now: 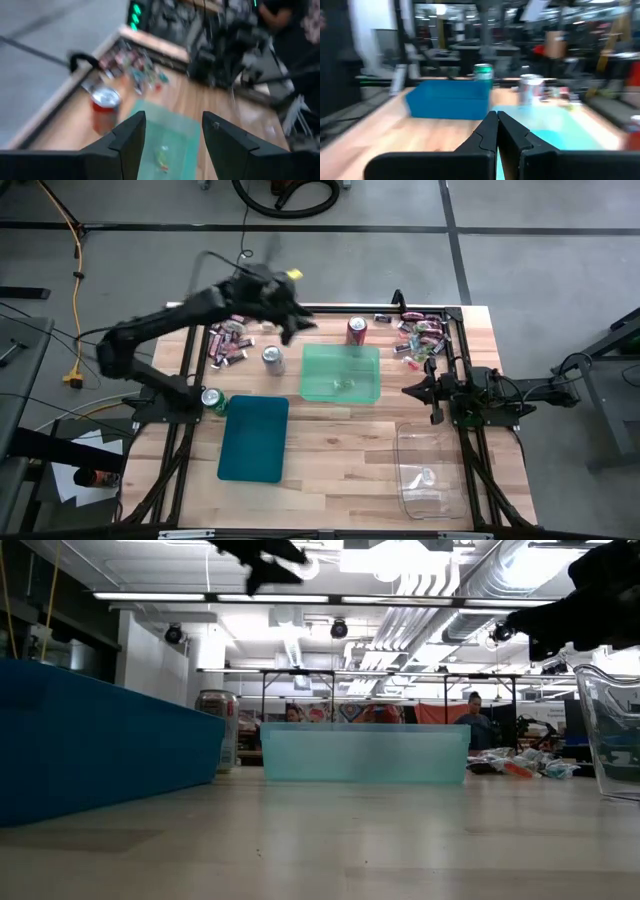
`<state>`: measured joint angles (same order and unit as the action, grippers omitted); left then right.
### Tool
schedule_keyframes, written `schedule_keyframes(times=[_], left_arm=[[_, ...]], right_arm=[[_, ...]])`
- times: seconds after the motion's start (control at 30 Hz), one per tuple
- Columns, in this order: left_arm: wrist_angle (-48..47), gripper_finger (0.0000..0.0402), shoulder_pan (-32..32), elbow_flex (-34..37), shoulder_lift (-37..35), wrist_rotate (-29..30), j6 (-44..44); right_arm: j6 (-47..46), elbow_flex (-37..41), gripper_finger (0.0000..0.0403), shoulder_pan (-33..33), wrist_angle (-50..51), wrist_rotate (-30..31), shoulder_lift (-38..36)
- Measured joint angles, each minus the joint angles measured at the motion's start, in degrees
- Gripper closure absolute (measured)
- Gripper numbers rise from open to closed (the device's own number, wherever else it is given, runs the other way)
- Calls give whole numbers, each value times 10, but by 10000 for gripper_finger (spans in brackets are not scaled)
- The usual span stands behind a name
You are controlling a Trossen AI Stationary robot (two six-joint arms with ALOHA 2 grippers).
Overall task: Organize candy in baskets
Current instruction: Put the red gummy into the green bin
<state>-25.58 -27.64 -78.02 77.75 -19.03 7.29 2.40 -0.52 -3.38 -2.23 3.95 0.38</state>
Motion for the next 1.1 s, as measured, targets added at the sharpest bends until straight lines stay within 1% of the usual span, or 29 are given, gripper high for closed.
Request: schedule_keyframes(times=[0.07, 0.13, 0.2, 0.27, 0.3, 0.37, 0.43, 0.47, 0.5, 0.57, 0.63, 0.7, 0.73, 0.8, 0.87, 0.93, 1.0, 1.03, 1.1], left_arm=[[3, 218, -18, 14, -45, 1, 1], [19, 218, -29, 37, -89, 2, 7], [43, 218, -36, 66, -128, 6, 28], [73, 218, -42, 100, -166, 16, 48], [89, 218, -44, 117, -182, 20, 60], [120, 218, -47, 149, -212, 39, 84], [147, 218, -47, 178, -234, 55, 106], [158, 218, -47, 189, -242, 61, 113], [168, 218, -47, 199, -249, 70, 120], [185, 218, -47, 211, -257, 78, 133], [190, 218, -47, 212, -260, 78, 136], [202, 218, -47, 212, -260, 79, 130], [208, 218, -47, 212, -260, 79, 127], [218, 218, -47, 212, -260, 79, 121], [223, 218, -47, 212, -260, 79, 121], [225, 218, -47, 212, -260, 79, 120], [224, 218, -47, 212, -260, 78, 117], [223, 218, -47, 212, -260, 77, 115], [223, 218, -47, 212, -260, 77, 106]], right_arm=[[11, 0, 402, 0, -17, 31, 0], [7, 0, 402, 0, -74, 68, 0], [-28, 0, 402, 0, -182, 91, 0], [-80, 0, 402, 0, -316, 104, 0], [-93, -1, 402, 0, -376, 120, 0], [-129, -8, 402, 0, -456, 168, 0], [-180, -25, 402, 0, -465, 238, 5], [-197, -36, 402, 0, -439, 270, 14], [-217, -50, 402, 0, -402, 286, 26], [-256, -87, 402, 1, -319, 306, 72], [-305, -133, 402, 11, -238, 344, 127], [-356, -183, 402, 29, -125, 372, 181], [-379, -211, 402, 41, -53, 374, 206], [-437, -274, 399, 71, 108, 358, 250], [-490, -329, 387, 108, 272, 319, 294], [-508, -374, 364, 146, 401, 273, 341], [-514, -399, 332, 184, 488, 231, 386], [-512, -407, 314, 203, 512, 209, 407], [-498, -412, 277, 243, 527, 159, 448]])
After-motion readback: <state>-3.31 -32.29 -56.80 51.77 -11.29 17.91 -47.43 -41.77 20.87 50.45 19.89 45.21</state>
